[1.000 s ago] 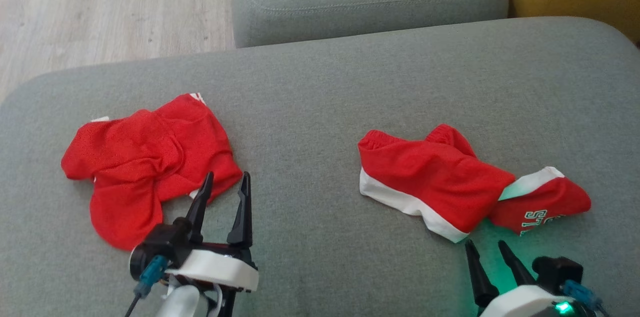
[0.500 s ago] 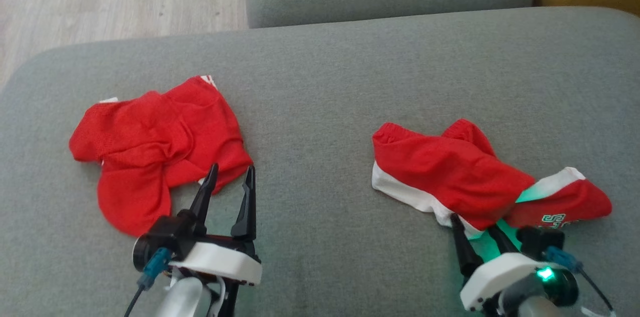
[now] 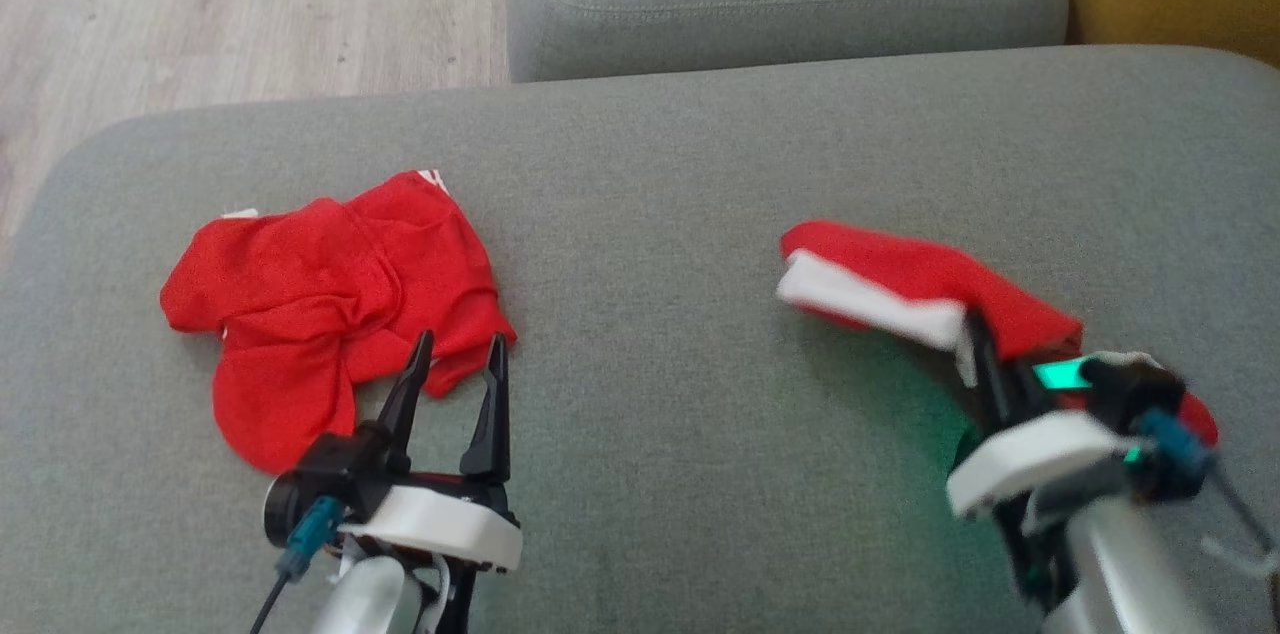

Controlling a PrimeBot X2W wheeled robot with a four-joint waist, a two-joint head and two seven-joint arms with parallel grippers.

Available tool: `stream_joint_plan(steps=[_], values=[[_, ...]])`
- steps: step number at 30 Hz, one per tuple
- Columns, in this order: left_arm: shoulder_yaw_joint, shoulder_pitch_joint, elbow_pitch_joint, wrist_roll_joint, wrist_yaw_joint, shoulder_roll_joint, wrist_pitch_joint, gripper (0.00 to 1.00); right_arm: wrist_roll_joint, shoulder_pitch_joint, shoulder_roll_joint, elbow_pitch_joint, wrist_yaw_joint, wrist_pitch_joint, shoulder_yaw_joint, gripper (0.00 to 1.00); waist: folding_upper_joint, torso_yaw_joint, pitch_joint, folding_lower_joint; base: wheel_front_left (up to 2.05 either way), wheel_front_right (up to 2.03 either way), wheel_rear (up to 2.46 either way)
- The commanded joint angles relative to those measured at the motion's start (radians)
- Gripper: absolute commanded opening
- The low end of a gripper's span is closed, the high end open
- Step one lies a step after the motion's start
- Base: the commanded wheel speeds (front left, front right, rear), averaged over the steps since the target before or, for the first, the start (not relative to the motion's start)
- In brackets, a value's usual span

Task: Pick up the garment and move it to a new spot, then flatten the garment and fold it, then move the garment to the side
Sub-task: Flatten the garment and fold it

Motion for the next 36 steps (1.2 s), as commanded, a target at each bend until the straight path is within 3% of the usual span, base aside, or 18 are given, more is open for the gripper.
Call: stream_joint_plan(steps=[1, 6, 10, 14, 17, 26, 36], values=[[0.035, -0.035, -0.028, -0.007, 0.002, 0.004, -0.009, 1.0, -0.007, -0.062, -0.005, -0.055, -0.001, 0.009, 0.014, 0.0, 0.0, 0.001, -0.004, 0.0, 0.0, 0.0, 0.0], [0.031, -0.035, -0.032, -0.011, 0.002, -0.001, -0.009, 1.0, -0.028, -0.162, -0.035, -0.2, -0.001, 0.136, -0.018, 0.0, 0.0, 0.017, -0.014, 0.0, 0.0, 0.0, 0.0], [0.026, -0.039, -0.032, -0.016, 0.0, -0.007, -0.009, 1.0, -0.044, -0.321, -0.099, -0.226, -0.001, 0.21, 0.02, 0.0, 0.0, 0.045, -0.017, 0.0, 0.0, 0.0, 0.0], [0.023, -0.039, -0.029, -0.018, -0.001, -0.011, -0.009, 1.0, -0.093, -0.512, -0.154, -0.169, -0.001, 0.162, 0.02, 0.0, 0.0, 0.086, -0.029, 0.0, 0.0, 0.0, 0.0], [0.027, -0.037, -0.031, -0.023, 0.002, -0.015, -0.009, 1.0, -0.123, -0.566, -0.161, -0.098, -0.001, 0.126, 0.036, 0.0, 0.0, 0.113, -0.034, 0.0, 0.0, 0.0, 0.0], [0.028, -0.031, -0.034, -0.018, 0.001, -0.018, -0.009, 1.0, -0.077, -0.304, -0.141, 0.158, -0.001, 0.19, 0.3, 0.0, 0.0, 0.12, -0.016, 0.0, 0.0, 0.0, 0.0], [0.041, -0.034, -0.039, -0.01, 0.005, -0.006, -0.009, 1.0, 0.015, -0.21, -0.155, 0.146, -0.001, 0.256, 0.305, 0.0, 0.0, 0.058, -0.017, 0.0, 0.0, 0.0, 0.0]])
